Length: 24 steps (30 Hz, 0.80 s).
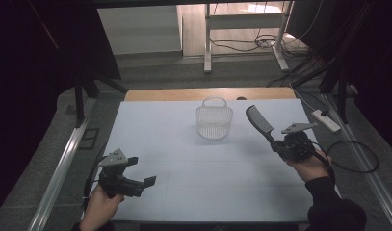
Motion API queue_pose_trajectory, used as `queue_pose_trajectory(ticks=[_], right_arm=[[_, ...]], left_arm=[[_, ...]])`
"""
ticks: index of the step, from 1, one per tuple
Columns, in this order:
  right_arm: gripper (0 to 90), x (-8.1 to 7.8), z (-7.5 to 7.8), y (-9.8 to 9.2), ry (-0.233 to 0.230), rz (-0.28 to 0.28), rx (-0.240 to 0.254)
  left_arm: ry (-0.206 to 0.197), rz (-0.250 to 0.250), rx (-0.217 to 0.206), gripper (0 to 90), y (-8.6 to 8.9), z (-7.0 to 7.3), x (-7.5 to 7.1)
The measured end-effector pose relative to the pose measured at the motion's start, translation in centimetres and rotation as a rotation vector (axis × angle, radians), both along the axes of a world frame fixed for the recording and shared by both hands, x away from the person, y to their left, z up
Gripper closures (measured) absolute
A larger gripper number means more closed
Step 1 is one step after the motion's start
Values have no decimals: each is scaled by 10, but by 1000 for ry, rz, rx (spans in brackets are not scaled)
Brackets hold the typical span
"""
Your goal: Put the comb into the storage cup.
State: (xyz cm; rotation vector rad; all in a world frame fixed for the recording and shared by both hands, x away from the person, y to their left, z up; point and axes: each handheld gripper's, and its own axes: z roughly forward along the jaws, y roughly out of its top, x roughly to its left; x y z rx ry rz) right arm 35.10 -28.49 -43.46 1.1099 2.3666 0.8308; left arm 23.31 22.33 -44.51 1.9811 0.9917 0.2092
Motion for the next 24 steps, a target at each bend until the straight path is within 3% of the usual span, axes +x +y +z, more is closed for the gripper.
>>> queue_pose_trajectory(ticks=[6, 24], right_arm=[[723, -9, 3, 5, -16, 22, 13], [723, -40, 10, 14, -58, 73, 40]], left_arm=[[21, -25, -9, 0, -11, 0, 11], [5, -99, -18, 0, -46, 13, 46]])
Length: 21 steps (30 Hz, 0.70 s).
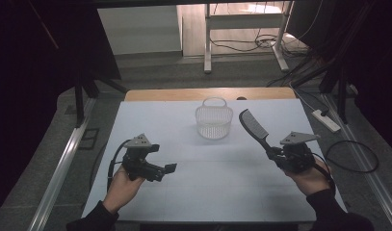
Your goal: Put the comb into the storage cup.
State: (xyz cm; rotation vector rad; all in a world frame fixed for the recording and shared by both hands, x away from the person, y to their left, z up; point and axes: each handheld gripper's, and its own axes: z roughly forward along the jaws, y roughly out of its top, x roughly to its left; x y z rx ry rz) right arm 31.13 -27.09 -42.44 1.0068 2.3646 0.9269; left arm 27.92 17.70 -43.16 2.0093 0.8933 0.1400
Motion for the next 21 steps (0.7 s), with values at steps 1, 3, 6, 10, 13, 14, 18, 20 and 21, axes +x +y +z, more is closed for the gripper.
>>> queue_pose_trajectory(ticks=[1, 3, 6, 10, 13, 14, 18, 20, 21], right_arm=[[723, -2, 0, 0, -2, 1, 2], [723, -5, 1, 1, -6, 7, 4], [723, -10, 1, 2, 0, 18, 8], [723, -14, 0, 4, 4, 27, 4], [723, -18, 1, 6, -3, 35, 8], [723, -19, 1, 6, -4, 35, 10], [723, -24, 2, 9, -16, 48, 15], [723, -26, 3, 10, -21, 49, 17], [723, -27, 3, 10, -25, 50, 19]], left_arm=[[-2, -7, -1, 0, -2, 1, 1], [-5, -13, -1, 0, -5, 2, 4], [2, -22, 9, 0, -11, 5, 9], [7, -31, -5, 0, -17, 8, 14], [6, -33, -10, 0, -22, 11, 18], [6, -34, -15, 0, -23, 12, 19], [5, -36, -23, 0, -31, 15, 24], [2, -42, -21, 0, -35, 16, 26], [-1, -44, -13, 0, -37, 17, 28]])
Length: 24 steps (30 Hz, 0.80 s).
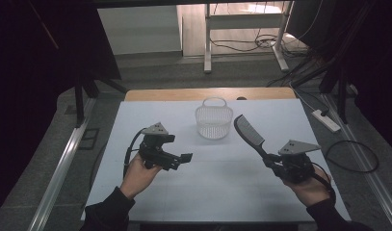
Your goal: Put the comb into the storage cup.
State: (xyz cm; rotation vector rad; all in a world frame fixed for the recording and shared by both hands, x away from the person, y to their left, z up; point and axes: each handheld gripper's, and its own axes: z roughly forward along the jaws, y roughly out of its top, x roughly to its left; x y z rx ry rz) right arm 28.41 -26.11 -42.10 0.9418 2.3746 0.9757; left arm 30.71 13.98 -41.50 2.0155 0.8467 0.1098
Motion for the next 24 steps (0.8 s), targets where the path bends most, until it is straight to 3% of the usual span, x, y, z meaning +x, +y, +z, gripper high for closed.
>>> queue_pose_trajectory(ticks=[9, 24], right_arm=[[723, -8, 2, 2, -20, 14, 13], [723, -17, 0, 15, -55, 55, 15]], left_arm=[[-3, -19, -19, 0, -11, 7, 9], [40, -74, -40, 0, -34, 15, 25]])
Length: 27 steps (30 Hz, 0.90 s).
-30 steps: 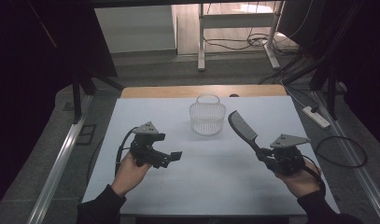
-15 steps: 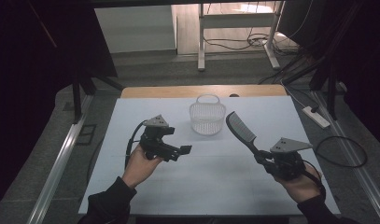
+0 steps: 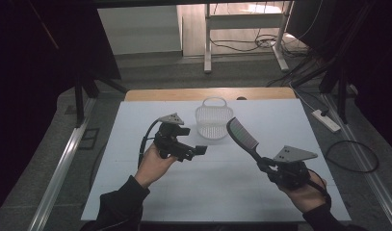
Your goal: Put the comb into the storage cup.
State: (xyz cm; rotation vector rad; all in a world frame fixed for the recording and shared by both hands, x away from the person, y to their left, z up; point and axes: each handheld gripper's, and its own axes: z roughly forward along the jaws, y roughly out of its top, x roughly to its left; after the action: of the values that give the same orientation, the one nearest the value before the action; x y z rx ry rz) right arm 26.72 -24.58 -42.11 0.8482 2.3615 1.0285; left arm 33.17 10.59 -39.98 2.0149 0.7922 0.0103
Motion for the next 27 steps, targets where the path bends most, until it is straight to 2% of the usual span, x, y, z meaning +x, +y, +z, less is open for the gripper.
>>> queue_pose_trajectory(ticks=[3, 6, 14, 21, 27], right_arm=[[723, -1, -1, 3, -6, 9, 0], [723, -2, -1, 5, -7, 20, 3], [723, -5, -4, 14, -13, 53, 12], [723, -9, -7, 23, -15, 89, 25], [723, -12, -9, 31, -15, 116, 33]], left_arm=[[5, -3, -9, 0, -4, 1, 1], [18, -6, -39, 0, -6, -1, 2], [39, -23, -34, 0, -11, -9, 2], [66, -52, -71, 0, -14, -13, 3], [82, -73, -87, 0, -17, -15, 3]])
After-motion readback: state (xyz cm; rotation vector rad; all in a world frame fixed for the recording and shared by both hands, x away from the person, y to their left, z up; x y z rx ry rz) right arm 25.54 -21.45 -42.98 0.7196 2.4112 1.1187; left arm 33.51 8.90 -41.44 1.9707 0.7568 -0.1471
